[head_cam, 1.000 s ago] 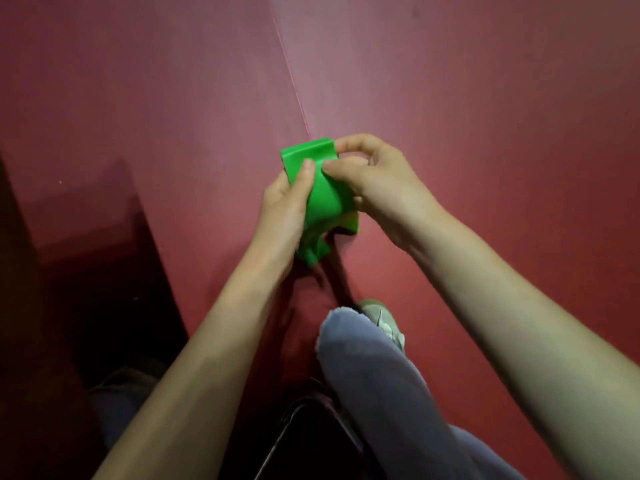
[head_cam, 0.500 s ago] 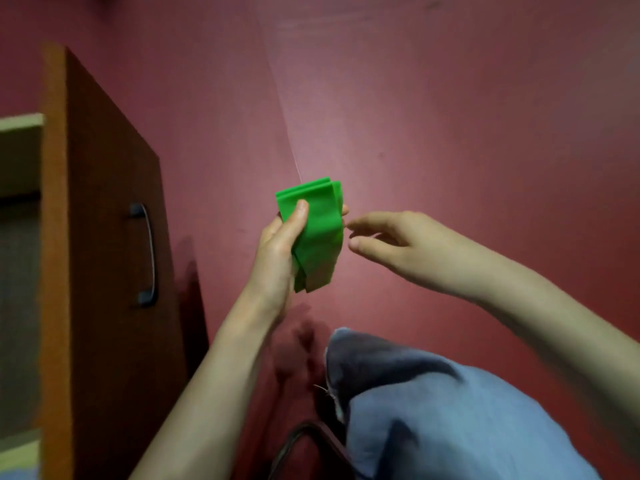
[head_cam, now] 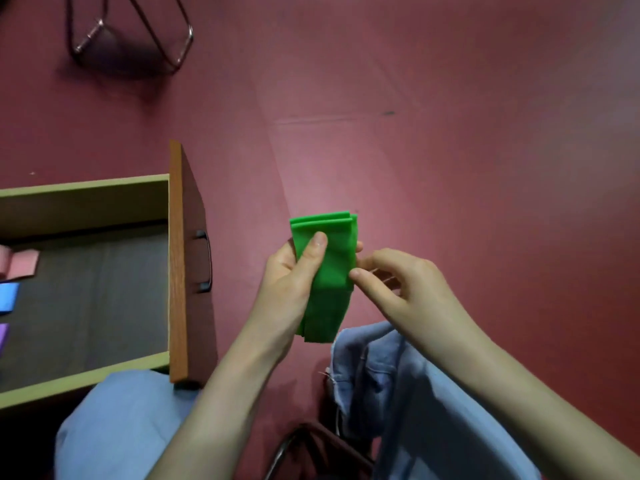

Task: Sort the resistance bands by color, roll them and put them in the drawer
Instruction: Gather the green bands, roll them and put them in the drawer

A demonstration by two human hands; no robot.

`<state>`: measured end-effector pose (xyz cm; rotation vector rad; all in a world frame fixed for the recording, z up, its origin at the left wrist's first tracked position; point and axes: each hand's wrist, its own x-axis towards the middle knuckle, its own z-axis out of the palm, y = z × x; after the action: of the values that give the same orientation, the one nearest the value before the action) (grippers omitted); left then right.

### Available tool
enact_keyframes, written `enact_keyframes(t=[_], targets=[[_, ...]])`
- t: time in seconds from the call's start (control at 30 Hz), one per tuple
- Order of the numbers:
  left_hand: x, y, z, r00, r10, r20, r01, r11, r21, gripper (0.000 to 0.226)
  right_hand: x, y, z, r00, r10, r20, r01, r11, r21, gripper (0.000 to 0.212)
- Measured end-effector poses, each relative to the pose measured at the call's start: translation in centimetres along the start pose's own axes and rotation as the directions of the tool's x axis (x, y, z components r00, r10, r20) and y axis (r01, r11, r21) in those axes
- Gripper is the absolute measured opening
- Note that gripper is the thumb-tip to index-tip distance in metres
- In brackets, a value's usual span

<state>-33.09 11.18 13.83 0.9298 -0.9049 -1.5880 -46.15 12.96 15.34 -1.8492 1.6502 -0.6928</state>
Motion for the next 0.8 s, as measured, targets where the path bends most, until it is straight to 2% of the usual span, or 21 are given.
enact_keyframes(t=[0.17,0.23,0.5,0.57,0.63,0.7,0.8], targets=[[-3.3,1.8,0.8,1.000,0.009,0.009,-0.009,0.999,0.031,0.017,-4.1,-3.0,-1.4,0.999,0.051,-0.020,-0.049,0.997,0.056,0.018],[-4.9,2.5,1.4,1.000,0.010,0.028,-0.011,0.999,0.044,0.020,-6.0,-4.2,-1.9,0.996,0.075,-0.051,-0.069,0.992,0.105,0.024],[-10.2,2.6,2.4,0.986,-0.018,0.168,0.016,1.000,0.015,0.020,-12.6,-7.3,-2.0,0.994,0.021,-0.106,0.005,0.971,0.238,0.050],[-11.0,2.4,2.5,0.985,-0.004,0.172,0.006,1.000,-0.011,0.019,-13.3,-7.7,-1.4,0.990,0.038,-0.134,0.013,0.933,0.359,0.046],[-11.5,2.5,2.9,0.988,0.013,0.151,-0.010,1.000,-0.021,0.018,-13.4,-8.0,-1.3,0.980,0.041,-0.195,0.054,0.888,0.457,0.034],[-11.8,2.8,3.0,0.992,0.039,0.117,-0.036,0.999,-0.030,0.018,-13.0,-8.2,-1.5,0.965,0.047,-0.260,0.092,0.862,0.498,0.026],[-12.2,3.4,3.0,0.994,0.066,0.093,-0.065,0.998,-0.005,0.020,-12.1,-8.1,-1.8,0.965,0.056,-0.256,0.086,0.855,0.512,0.023]])
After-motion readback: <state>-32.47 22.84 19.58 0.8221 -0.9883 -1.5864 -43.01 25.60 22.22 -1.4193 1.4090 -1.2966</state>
